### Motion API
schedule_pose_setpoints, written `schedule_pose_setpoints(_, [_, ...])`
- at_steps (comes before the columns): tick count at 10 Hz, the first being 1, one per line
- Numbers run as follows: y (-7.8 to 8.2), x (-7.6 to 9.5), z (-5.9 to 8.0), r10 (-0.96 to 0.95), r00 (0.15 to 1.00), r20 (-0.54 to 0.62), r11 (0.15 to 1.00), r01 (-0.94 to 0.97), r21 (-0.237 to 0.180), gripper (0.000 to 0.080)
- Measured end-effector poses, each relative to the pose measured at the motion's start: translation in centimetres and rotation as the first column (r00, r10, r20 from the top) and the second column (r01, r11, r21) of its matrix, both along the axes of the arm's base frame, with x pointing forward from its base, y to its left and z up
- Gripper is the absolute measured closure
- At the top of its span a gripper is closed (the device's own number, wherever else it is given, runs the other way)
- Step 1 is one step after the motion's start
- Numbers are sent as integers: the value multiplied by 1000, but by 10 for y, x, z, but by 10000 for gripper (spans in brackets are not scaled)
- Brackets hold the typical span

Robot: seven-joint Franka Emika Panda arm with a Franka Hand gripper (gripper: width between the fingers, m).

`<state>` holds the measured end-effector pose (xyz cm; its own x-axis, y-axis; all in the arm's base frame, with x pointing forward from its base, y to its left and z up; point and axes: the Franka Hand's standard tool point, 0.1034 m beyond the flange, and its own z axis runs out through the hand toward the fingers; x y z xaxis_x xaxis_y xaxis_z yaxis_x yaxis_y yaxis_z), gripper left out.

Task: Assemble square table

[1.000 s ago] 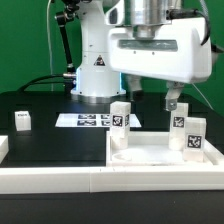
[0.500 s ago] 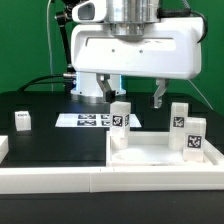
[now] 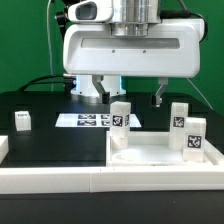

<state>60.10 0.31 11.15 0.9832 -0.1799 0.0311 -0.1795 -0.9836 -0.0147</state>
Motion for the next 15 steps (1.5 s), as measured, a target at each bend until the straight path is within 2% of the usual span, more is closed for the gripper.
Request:
schedule_pose_setpoints(1, [-24,-15,-4,224,974,30,974,-223,-28,151])
schedule_pose_setpoints(3, [-52,-55,-9,282,958,49,959,-280,-46,151])
schedule_pose_setpoints(4, [-67,-72,-12,269,962,34,963,-268,-37,151])
schedule_pose_setpoints(5, [-80,-77,-12,255,967,26,967,-254,-32,151])
schedule_pose_setpoints(11, [-81,-76,-12,251,968,26,968,-250,-30,151])
schedule_pose_setpoints(12, [-84,-88,-19,237,971,22,971,-236,-34,151])
schedule_pose_setpoints(13, [-92,-116,-26,251,968,10,967,-250,-38,151])
schedule_pose_setpoints(14, [-114,-146,-33,278,961,-3,959,-277,-51,151])
schedule_pose_setpoints(15, [-134,-165,-40,291,957,-12,954,-291,-67,151])
